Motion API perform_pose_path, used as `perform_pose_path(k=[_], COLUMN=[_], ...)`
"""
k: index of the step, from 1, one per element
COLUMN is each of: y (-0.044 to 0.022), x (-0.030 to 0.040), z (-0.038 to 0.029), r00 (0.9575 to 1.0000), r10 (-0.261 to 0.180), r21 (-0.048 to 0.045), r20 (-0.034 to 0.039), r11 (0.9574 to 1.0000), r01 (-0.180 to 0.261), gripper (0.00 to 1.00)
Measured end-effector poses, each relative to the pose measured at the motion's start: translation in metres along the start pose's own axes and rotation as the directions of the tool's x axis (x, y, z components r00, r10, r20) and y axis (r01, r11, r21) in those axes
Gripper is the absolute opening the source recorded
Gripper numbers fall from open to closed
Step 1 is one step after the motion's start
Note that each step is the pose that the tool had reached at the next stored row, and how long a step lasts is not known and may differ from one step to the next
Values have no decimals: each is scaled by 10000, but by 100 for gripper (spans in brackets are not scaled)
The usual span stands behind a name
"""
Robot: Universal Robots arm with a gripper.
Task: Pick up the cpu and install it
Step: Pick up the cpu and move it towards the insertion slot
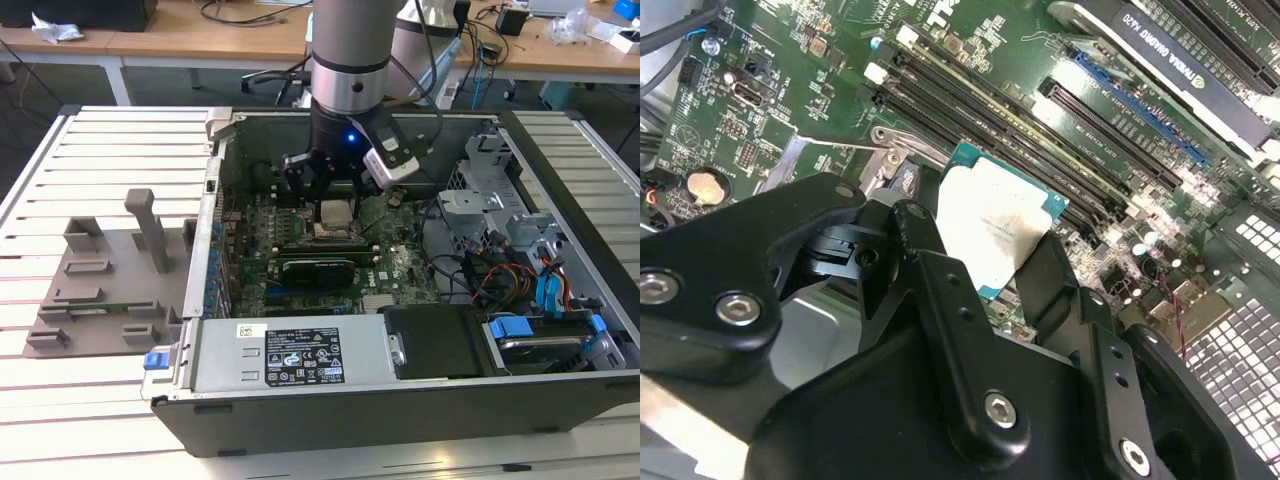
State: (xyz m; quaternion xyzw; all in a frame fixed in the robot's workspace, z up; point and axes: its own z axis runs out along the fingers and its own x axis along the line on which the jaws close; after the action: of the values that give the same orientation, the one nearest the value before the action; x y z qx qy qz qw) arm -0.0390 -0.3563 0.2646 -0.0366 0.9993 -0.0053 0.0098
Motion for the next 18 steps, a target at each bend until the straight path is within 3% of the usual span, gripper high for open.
perform_pose_path(k=[18], y=[0], x=[1], z=[46], r00=[10000], r10=[0], r21=[0], r20=[0], r11=[10000], r01=[0], gripper=[55])
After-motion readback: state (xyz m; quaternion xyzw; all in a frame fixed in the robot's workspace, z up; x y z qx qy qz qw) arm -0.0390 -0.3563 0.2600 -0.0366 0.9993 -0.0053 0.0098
